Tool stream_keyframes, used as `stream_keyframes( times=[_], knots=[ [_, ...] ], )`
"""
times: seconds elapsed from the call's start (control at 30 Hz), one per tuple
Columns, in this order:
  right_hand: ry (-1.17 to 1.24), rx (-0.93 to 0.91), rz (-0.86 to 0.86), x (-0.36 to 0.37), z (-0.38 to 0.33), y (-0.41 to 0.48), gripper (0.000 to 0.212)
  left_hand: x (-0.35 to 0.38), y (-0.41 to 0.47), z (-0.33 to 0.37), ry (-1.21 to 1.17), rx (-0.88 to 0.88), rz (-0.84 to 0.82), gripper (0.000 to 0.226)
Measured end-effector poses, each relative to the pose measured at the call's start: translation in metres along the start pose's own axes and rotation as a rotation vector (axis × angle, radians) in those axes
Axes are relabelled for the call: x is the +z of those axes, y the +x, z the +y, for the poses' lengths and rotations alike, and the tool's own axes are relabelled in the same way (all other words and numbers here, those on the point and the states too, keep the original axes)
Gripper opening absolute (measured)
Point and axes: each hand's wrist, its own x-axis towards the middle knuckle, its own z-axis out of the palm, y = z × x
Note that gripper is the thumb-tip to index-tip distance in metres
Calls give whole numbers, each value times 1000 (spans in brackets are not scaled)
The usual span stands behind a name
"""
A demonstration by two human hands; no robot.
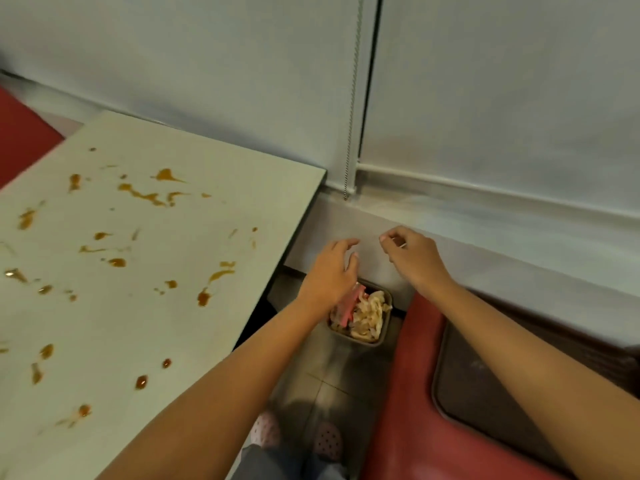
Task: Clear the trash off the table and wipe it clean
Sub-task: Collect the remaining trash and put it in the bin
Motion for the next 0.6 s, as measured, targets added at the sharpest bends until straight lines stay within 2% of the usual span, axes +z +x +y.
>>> stream_keyframes(
  times=[0.33,0.6],
  knots=[
    [124,-183,-34,24,-106,-25,8,-128,-66,0,-54,20,306,31],
    [188,-243,-195,107,-164,-75,10,-199,-165,-53,-39,-89,476,29]
  ],
)
